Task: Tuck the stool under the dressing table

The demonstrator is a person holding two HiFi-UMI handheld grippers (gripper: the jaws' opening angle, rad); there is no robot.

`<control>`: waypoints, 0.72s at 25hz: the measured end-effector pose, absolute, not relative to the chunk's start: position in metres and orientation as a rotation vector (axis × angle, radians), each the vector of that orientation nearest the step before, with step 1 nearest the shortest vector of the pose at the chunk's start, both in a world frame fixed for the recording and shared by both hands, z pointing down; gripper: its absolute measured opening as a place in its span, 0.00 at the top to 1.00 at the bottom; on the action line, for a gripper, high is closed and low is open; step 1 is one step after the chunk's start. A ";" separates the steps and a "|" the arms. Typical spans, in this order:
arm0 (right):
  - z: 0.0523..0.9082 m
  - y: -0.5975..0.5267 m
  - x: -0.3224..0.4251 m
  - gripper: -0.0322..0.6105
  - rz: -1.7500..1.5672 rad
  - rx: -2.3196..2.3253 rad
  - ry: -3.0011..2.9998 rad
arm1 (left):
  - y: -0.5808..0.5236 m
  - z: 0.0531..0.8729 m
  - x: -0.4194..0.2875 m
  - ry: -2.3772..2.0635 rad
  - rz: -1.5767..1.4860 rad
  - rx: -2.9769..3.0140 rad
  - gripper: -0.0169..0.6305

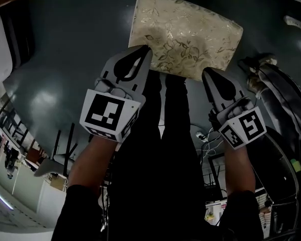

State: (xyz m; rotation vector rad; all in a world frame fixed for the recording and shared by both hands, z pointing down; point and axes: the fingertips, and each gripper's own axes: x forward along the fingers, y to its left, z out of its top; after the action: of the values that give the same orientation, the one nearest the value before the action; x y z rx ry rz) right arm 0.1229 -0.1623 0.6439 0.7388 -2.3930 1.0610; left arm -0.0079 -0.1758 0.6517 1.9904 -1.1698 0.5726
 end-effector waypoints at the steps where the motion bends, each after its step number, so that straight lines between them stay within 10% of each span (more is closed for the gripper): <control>1: 0.649 -0.164 0.124 0.92 1.057 0.746 -2.393 | -0.177 0.658 -0.008 -1.174 0.579 1.992 0.96; 10: 0.690 -0.168 0.121 0.92 0.979 0.697 -2.398 | -0.186 0.709 -0.018 -1.229 0.598 1.973 0.94; 18: 0.725 -0.176 0.144 0.91 0.841 0.781 -2.321 | -0.182 0.764 -0.035 -1.255 0.662 1.814 0.40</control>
State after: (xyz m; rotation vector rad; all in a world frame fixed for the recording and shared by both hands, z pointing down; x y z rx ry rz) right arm 0.1438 -0.1758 0.7247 0.7813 -2.3211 0.8413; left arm -0.0352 -0.1818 0.7636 1.8140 -1.2547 0.6622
